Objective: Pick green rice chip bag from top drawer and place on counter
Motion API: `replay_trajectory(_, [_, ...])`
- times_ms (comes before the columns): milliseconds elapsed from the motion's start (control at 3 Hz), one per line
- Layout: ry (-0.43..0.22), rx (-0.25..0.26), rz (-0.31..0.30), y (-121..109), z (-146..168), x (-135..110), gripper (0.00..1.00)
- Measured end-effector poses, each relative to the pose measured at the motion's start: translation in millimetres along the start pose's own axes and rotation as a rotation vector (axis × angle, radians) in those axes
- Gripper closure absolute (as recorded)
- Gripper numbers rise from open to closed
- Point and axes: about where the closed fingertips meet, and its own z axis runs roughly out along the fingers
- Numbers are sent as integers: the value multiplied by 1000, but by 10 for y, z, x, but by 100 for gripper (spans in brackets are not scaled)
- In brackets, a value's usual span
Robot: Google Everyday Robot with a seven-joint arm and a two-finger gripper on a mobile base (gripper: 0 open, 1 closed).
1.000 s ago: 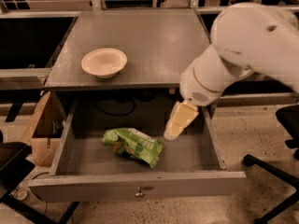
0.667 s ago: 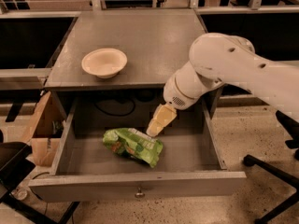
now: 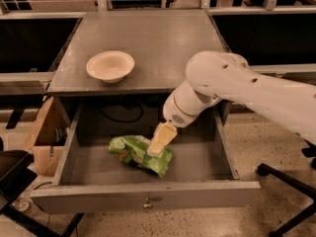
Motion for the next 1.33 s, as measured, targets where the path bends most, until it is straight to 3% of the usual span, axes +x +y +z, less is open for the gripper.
replay_trajectory(333, [-10,-88,0,223,515,-38,0])
replay_trajectory(667, [-29,-120,-24,327,952,-134,0])
replay_trajectory(1000, [-57,-156,-32,463,1463,-297,27])
replay_trajectory(1333, [-61,-161,-47,561,1655,-426,50])
